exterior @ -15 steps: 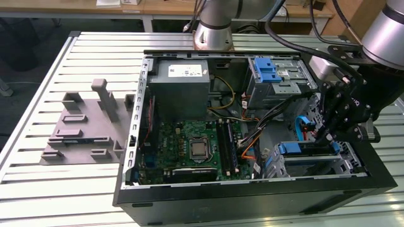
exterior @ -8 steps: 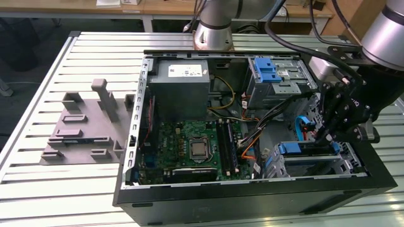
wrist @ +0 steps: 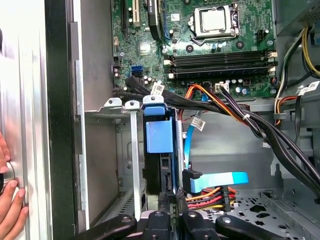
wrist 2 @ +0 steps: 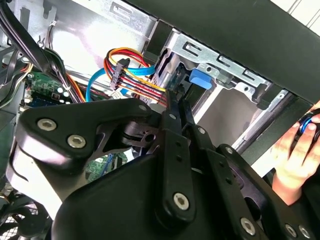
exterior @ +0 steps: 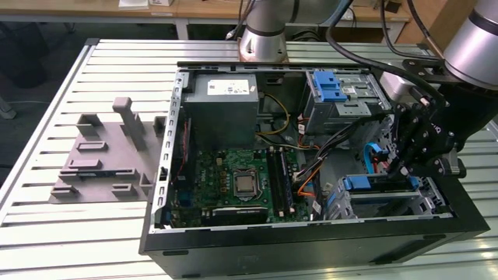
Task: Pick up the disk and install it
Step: 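Insert the first disk wire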
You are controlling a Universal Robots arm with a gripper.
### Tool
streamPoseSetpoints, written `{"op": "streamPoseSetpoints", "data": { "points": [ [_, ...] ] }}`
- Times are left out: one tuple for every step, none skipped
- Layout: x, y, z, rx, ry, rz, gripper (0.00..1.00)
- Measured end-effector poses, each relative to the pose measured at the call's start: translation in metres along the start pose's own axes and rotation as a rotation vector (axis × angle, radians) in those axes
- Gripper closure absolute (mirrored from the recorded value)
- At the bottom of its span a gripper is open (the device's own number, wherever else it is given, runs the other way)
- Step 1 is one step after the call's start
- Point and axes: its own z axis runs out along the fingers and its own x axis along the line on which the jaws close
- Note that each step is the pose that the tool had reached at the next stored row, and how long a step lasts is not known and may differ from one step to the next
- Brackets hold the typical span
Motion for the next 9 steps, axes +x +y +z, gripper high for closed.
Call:
{"op": "streamPoseSetpoints", "data": {
  "points": [
    [0.0000, 0.0000, 0.0001, 0.0000, -0.0001, 0.000, 0.84],
    [0.0000, 0.0000, 0.0003, -0.0001, -0.0005, 0.000, 0.84],
    [-0.0001, 0.0000, 0.0004, -0.0002, -0.0007, 0.000, 0.84],
    [-0.0001, 0.0000, 0.0004, -0.0001, -0.0007, 0.000, 0.84],
    [-0.0001, 0.0000, 0.0003, -0.0003, -0.0012, 0.000, 0.84],
    [-0.0001, 0.0001, 0.0001, -0.0006, -0.0026, 0.000, 0.82],
    [0.0000, 0.0001, -0.0009, -0.0005, -0.0030, 0.000, 0.82],
    [0.0002, 0.0002, -0.0030, -0.0003, -0.0025, 0.000, 0.82],
    [0.0004, 0.0002, -0.0050, -0.0003, -0.0026, 0.000, 0.76]
  ]
}}
